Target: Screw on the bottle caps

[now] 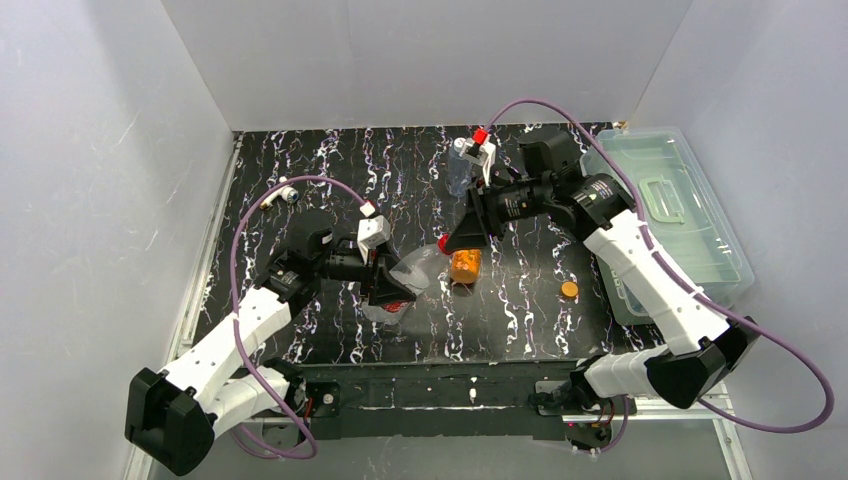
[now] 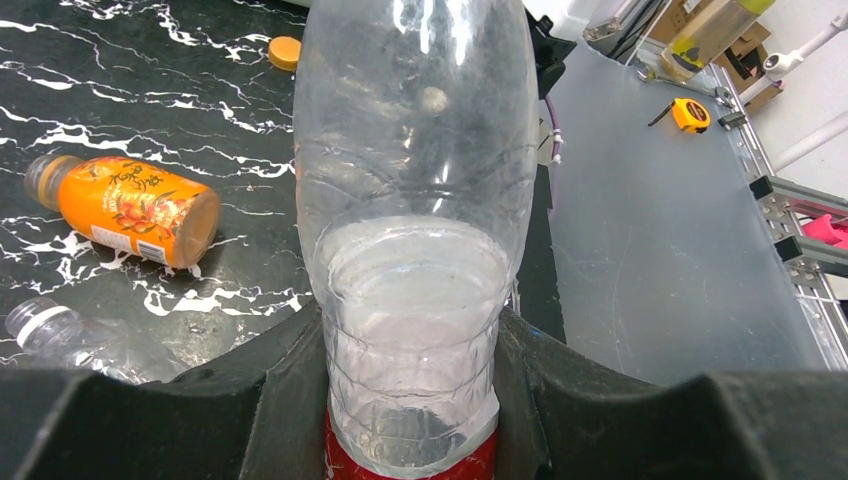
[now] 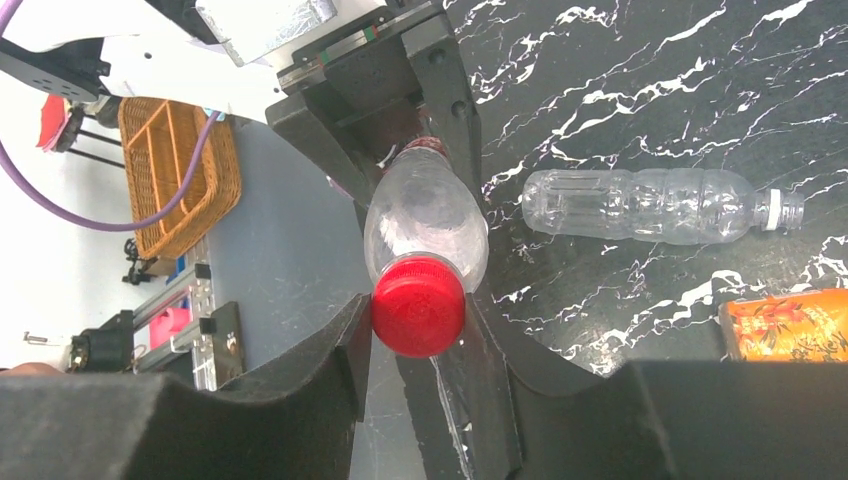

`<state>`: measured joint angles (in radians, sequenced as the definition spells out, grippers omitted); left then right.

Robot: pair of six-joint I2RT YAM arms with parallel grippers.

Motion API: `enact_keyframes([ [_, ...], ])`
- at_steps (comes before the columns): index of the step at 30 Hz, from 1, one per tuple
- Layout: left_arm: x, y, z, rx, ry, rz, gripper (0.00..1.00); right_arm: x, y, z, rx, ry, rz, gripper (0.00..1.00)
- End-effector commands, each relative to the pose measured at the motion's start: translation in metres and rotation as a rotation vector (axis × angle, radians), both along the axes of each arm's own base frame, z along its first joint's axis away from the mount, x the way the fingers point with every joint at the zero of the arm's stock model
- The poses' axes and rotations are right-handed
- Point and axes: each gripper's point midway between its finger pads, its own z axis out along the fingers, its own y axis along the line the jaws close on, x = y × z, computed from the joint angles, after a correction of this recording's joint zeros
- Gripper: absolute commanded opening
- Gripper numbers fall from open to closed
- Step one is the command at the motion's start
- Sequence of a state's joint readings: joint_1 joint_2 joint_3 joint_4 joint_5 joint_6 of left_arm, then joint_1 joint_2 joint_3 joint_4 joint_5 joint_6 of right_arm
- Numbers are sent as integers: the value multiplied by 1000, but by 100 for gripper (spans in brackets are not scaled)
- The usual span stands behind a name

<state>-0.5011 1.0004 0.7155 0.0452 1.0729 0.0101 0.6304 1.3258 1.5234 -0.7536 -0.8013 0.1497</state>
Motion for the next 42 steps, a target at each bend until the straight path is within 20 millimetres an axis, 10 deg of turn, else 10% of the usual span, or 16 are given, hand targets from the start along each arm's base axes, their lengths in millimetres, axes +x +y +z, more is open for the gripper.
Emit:
enact_keyframes([
  [1,1,0,2,-6,0,-6,0,0,4,1,2,-4,4,30],
  [8,25,3,-1,36,-76,112,0,12,7,-6,-52,80,-91,1],
  [25,98,33,17,188,-461,508,0,54,29,-35,-127,481,-455,1],
  [42,113,44,23,300,-736,628,0,82,68,-34,-88,534,-601,1],
])
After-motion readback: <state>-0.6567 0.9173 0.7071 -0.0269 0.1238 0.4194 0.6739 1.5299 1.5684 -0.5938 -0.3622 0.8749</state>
